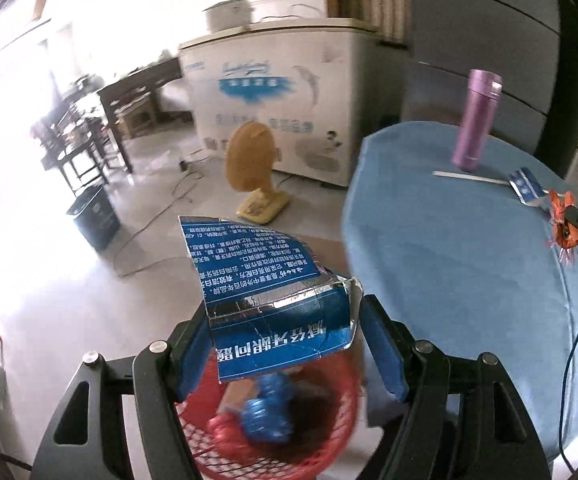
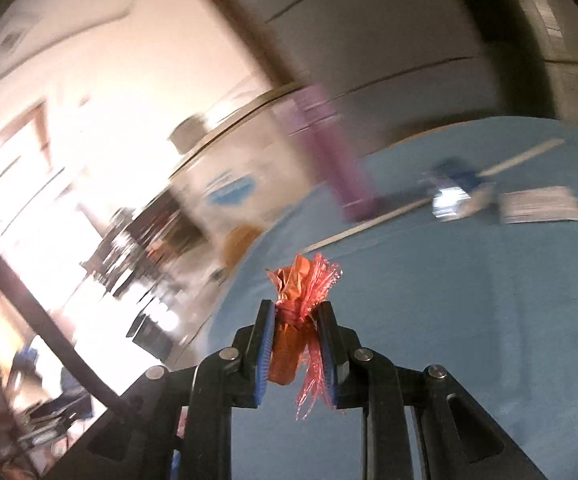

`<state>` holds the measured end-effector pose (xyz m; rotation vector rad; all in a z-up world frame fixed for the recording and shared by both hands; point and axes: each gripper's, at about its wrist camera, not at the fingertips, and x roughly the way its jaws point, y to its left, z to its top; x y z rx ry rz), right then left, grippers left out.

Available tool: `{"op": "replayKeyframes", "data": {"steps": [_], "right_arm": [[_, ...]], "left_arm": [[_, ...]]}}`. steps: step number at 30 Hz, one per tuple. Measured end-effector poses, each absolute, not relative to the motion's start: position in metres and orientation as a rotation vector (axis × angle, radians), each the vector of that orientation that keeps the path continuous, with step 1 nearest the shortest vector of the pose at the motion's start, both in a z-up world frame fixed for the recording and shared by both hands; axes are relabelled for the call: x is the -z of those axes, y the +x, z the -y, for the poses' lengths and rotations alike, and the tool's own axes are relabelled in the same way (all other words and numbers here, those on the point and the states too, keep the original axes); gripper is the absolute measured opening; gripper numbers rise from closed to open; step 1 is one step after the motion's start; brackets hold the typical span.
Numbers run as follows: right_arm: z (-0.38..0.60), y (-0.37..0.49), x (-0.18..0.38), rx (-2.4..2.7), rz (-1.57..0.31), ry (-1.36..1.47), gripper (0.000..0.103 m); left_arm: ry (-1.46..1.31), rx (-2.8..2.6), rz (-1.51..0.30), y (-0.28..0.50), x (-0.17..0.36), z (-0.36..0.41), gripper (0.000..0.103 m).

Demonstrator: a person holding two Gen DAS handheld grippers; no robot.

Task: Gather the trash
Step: 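Carry blue box and orange wrapper to the red basket and release both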

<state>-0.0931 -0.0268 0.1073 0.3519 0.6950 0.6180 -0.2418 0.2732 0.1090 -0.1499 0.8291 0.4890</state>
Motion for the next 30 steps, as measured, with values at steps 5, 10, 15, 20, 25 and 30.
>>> {"op": "replayKeyframes", "data": {"steps": [5,10,15,20,25,30], "right_arm": [[-0.063,-0.130,-0.116,-0.830,-0.738,0.264,0.023],[-0.129,-0.163,-0.110,-0.977,-0.804,0.190,0.023],[-0.175,-0.188,-0.091,-1.075,-0.892,0.111,0.023],[-0.210,-0.207,-0.061,-1.137,-0.983,0.027,0.023],[-0.231,-0.205,-0.030,-1.119,-1.091,-0.001,0.026],[-0.237,-0.196,-0.011,-1.073,-1.170,-0.001,0.035]], "left_arm": [[-0.202,-0.539,-0.840,-0.260,-0.097,-0.308,0.072],[-0.226,-0.590,-0.852,-0.281,-0.084,-0.338,0.072],[-0.263,-0.626,-0.900,-0.298,-0.060,-0.359,0.072],[-0.302,-0.593,-0.954,-0.306,-0.037,-0.365,0.072],[-0.353,-0.527,-0.981,-0.302,-0.023,-0.363,0.074],[-0.378,-0.476,-1.026,-0.298,-0.012,-0.360,0.075]]}}
